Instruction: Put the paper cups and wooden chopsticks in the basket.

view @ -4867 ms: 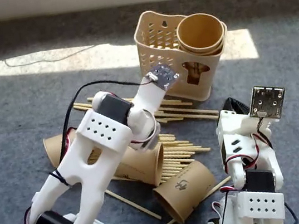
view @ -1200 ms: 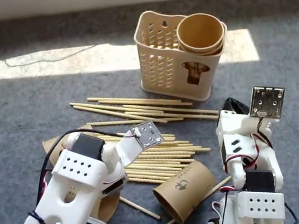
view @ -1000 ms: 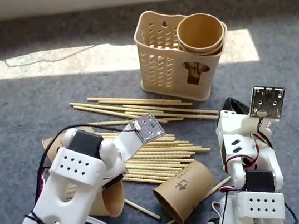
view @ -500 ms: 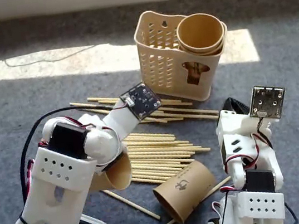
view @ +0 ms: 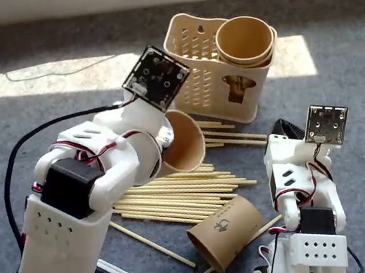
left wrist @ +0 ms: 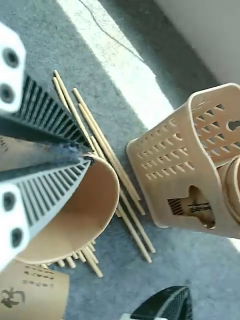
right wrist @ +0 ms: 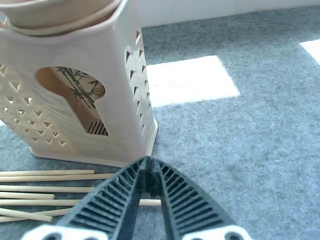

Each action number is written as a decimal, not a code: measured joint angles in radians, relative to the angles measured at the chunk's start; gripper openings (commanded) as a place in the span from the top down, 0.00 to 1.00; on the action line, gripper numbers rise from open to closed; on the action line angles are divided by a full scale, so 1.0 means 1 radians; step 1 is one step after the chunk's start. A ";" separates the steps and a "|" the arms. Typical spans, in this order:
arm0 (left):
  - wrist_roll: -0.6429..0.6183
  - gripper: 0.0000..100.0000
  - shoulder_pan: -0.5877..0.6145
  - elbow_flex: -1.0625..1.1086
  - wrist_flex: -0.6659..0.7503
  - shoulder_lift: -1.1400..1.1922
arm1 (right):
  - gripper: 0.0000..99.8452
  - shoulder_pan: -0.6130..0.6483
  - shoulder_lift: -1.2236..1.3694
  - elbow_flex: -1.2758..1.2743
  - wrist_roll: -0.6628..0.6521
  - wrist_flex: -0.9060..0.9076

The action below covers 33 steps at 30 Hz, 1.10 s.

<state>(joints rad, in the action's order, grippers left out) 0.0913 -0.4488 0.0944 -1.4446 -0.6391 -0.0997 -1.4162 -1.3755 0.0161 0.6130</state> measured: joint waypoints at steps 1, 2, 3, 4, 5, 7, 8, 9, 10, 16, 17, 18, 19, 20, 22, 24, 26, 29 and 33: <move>-0.020 0.99 0.000 0.000 0.034 0.000 | 0.99 0.000 0.000 0.000 0.000 0.000; -0.040 0.99 0.000 0.000 0.072 0.000 | 0.99 0.000 0.000 0.000 0.000 0.000; -0.055 0.99 0.000 0.000 0.109 0.000 | 0.99 0.000 0.000 0.000 0.000 0.000; -0.069 0.99 0.000 0.000 0.144 0.000 | 0.99 0.000 0.000 0.000 0.000 0.000; -0.078 0.99 -0.005 0.000 0.184 0.000 | 0.99 0.000 0.000 0.000 0.000 0.000; -0.087 0.99 -0.025 0.000 0.264 0.002 | 0.99 0.000 0.000 0.000 0.000 0.000; -0.087 0.99 -0.040 0.000 0.304 0.002 | 0.99 0.000 0.000 0.000 0.000 0.000; -0.087 0.99 -0.052 0.000 0.344 0.002 | 0.99 0.000 0.000 0.000 0.000 0.000; -0.087 0.99 -0.068 0.000 0.382 0.002 | 0.99 0.000 0.000 0.000 0.000 0.000; -0.087 0.99 -0.126 0.000 0.614 0.003 | 0.99 0.000 0.000 0.000 0.000 0.000; -0.087 0.99 -0.123 0.000 0.652 0.006 | 0.99 0.000 0.000 0.000 0.000 0.000; -0.087 0.99 -0.118 0.000 0.690 0.017 | 0.99 0.000 0.000 0.000 0.000 0.000; -0.087 0.99 -0.118 0.000 0.727 0.032 | 0.99 0.000 0.000 0.000 0.000 0.000; -0.087 0.99 -0.120 0.000 0.766 0.052 | 0.99 0.000 0.000 0.000 0.000 0.000; -0.087 0.99 -0.127 0.000 0.844 0.104 | 0.99 0.000 0.000 0.000 0.000 0.000; -0.087 0.99 -0.132 0.000 0.913 0.163 | 0.99 0.000 0.000 0.000 0.000 0.000; -0.087 0.99 -0.133 0.000 0.971 0.218 | 0.99 0.000 0.000 0.000 0.000 0.000; -0.087 0.99 -0.132 0.000 1.059 0.295 | 0.99 0.000 0.000 0.000 0.000 0.000; -0.087 0.99 -0.143 0.000 1.174 0.394 | 0.99 0.000 0.000 0.000 0.000 0.000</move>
<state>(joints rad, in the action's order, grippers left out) 0.0038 -0.5915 0.0944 -0.2708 -0.2447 -0.0997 -1.4162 -1.3755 0.0161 0.6130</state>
